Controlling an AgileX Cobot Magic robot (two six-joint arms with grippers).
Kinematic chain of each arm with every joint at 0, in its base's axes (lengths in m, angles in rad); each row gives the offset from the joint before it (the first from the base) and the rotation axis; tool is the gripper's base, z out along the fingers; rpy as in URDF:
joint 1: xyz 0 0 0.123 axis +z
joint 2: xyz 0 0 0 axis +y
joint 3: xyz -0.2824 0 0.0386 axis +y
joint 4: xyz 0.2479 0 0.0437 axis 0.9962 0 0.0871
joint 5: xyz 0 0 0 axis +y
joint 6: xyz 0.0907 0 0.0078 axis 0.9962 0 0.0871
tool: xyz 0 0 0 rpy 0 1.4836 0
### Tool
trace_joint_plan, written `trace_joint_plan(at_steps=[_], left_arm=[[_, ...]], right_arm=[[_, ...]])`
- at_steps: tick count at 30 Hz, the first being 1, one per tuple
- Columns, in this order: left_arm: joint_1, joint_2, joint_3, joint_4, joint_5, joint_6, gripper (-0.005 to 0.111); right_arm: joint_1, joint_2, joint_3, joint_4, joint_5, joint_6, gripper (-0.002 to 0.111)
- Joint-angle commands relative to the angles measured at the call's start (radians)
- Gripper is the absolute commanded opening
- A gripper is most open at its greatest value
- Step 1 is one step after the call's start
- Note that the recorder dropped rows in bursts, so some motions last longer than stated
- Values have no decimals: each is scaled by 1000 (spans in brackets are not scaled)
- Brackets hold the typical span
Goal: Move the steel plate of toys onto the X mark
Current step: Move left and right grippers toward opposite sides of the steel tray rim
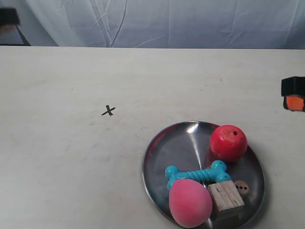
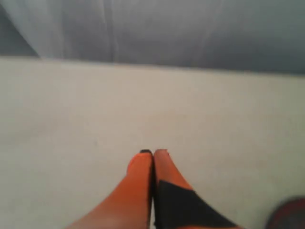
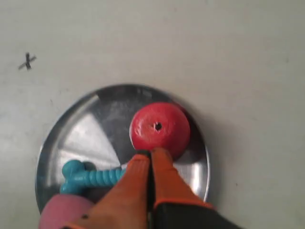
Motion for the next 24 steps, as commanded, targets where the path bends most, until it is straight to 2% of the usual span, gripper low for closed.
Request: trace_joint_plan(at_steps=[1,5,13,16,19,24], left_arm=[[-2,212,-62,-50,317,-5,0],[-2,354,-64,-188,478,101,0],[-2,540,-64,-642,742,374,0],[-4,576,-64,-712,784,424,0],[-4,597,-64,-719,782,431,0],[-4,607,-64,-727,725,431,0]], right_arm=[[2,98,-16,-17,44,16,-1],[2,154,-16,-18,63,16,-1],[-3,285,17,-80,53,18,-1],[-3,342,55,-82,6,19,-1],[-3,384,77,-82,-22,19,-1],[-3,424,81,-82,-37,62,-1]])
